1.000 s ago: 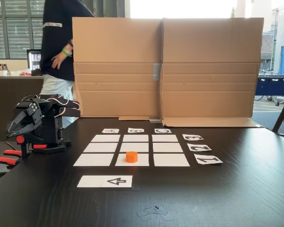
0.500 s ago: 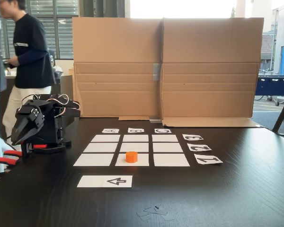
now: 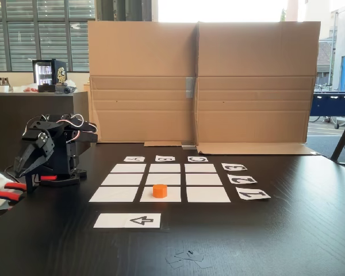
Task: Pick up the round, orange token and place it in the grid on square B1.
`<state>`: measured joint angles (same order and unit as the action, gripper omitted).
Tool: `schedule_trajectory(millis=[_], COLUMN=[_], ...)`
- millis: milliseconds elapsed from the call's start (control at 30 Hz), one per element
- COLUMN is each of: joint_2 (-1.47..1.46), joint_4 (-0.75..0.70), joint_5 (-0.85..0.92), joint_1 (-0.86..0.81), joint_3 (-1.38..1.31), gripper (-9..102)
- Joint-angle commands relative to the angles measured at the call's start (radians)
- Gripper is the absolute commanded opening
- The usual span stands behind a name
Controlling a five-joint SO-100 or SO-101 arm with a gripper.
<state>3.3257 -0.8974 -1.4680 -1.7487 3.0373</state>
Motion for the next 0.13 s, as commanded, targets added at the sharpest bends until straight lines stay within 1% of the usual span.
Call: schedule_trajectory(millis=[0, 100], joint_2=[0.003, 0.003], joint_4=[-0.005, -0.005], joint_5=[0.009, 0.009], joint_1=[-0.015, -0.015], joint_3=[-0.043, -0.043], gripper=[-1, -1])
